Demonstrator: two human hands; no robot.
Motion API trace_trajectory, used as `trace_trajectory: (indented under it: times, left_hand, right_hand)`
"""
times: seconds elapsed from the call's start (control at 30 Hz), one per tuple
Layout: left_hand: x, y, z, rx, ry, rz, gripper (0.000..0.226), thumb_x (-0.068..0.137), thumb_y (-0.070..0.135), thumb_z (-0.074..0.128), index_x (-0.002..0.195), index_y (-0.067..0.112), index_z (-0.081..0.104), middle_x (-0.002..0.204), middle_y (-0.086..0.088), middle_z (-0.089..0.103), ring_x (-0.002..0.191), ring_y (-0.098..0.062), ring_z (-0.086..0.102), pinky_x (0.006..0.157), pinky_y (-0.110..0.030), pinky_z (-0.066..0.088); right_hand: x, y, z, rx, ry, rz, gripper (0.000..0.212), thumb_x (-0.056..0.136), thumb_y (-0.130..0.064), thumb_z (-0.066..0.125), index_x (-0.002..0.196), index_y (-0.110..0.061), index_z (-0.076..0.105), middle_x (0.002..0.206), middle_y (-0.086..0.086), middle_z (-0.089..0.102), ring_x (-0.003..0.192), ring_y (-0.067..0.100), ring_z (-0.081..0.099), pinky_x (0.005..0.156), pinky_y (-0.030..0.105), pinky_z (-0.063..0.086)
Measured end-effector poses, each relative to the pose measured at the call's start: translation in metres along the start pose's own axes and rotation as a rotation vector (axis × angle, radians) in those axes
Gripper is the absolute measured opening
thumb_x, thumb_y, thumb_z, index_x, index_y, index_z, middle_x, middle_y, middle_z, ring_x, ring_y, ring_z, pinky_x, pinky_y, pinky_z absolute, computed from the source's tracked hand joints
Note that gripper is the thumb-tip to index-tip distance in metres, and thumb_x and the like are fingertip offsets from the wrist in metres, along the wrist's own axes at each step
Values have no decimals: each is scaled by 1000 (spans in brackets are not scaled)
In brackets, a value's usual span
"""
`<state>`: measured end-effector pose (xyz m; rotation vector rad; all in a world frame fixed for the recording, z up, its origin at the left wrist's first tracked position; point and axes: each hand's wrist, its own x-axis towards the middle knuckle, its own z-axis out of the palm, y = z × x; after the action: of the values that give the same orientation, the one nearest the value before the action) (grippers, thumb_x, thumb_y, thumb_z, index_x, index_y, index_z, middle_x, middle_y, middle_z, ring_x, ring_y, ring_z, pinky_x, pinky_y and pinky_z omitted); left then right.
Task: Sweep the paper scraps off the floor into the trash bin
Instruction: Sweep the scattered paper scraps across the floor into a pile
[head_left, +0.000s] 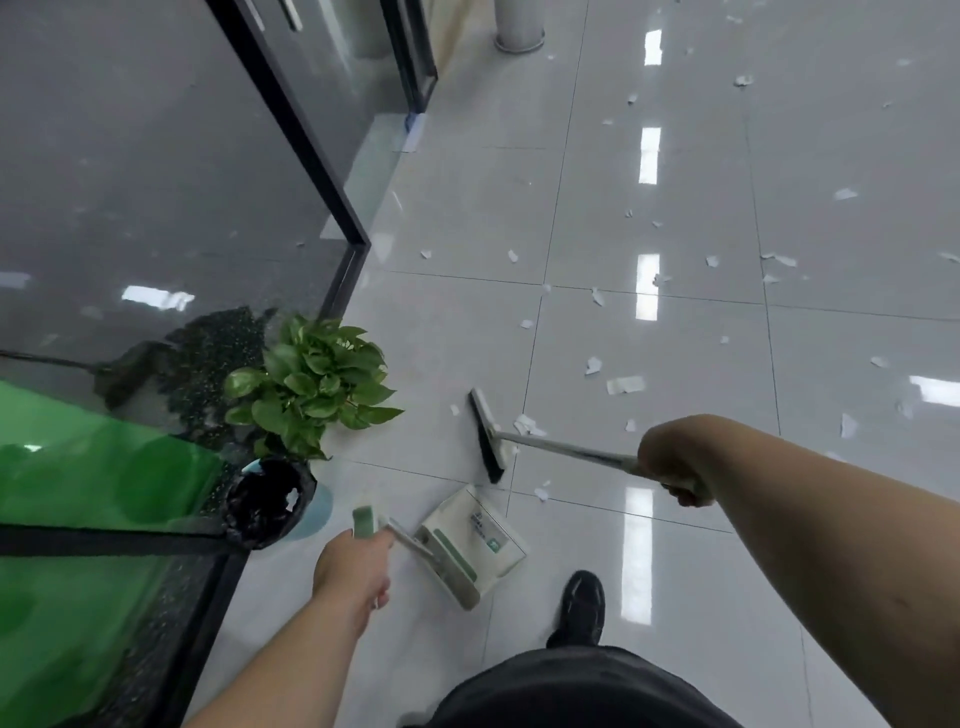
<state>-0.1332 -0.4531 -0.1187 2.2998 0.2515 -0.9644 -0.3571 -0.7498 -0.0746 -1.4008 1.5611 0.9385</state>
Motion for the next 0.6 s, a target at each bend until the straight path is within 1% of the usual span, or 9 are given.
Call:
trace_trajectory:
  times: [0.07,0.1,0.17,0.23,0.3,0.4,0.5,0.53,0.6]
  left_hand:
    - [-2,16,16,5,-12,7,12,94,16,63,87,7,58,64,-7,45,49,-21,39,45,-24,36]
    - [-2,24,23,10,-16,9,11,93,16,63,87,8,58,65,-7,45,51,-21,39,46,-24,36]
    - [-1,37,35,20,-20,12,10,93,16,63,88,9,58,67,-8,46,52,-22,40,48,-25,37]
    - [-1,50,49,26,-22,18,10,94,18,63,90,9,59,70,-9,48,54,-22,42,48,-26,39]
    - [-2,62,60,34,-26,35,12,94,19,63,92,8,60,72,-10,50,56,-22,44,48,-26,40]
    - [-2,72,72,53,-29,49,12,94,18,61,94,6,61,73,-10,51,56,-23,44,48,-26,41]
    - [-1,77,74,65,-32,75,11,94,17,61,96,6,61,72,-9,49,56,-22,43,47,-25,39]
    - [0,79,74,65,-30,82,11,94,17,61,96,6,61,73,-9,48,56,-23,42,47,-25,39]
    - [2,81,71,66,-16,91,11,95,18,62,93,7,60,74,-10,49,58,-23,43,48,-26,40]
  right_hand:
    - [6,16,-27,16,65,9,24,105,-36,40,115,-15,32,94,14,46,61,21,40,52,28,37]
    - [9,23,-42,28,91,26,26,106,-38,40,116,-15,32,93,15,45,60,21,40,51,27,37]
    - [16,35,-66,10,103,62,41,105,-41,43,130,-9,38,85,13,43,58,20,38,46,24,36]
    - [22,45,-88,16,117,92,56,106,-43,43,143,-3,33,79,12,39,57,20,37,43,24,34]
    - [22,51,-103,20,120,95,58,106,-42,43,147,-2,30,78,12,38,57,20,38,44,25,35]
    - [22,55,-117,91,143,75,42,108,-32,43,137,-3,35,80,12,40,61,19,39,52,28,37]
    - [19,52,-121,140,131,63,46,107,-32,42,141,-2,35,92,11,44,66,20,41,68,30,43]
    - [18,50,-121,158,118,53,44,106,-32,41,139,-2,37,94,11,45,67,19,41,70,30,43]
    - [15,46,-116,196,79,31,37,105,-35,44,124,-3,43,88,8,43,65,18,37,61,27,40]
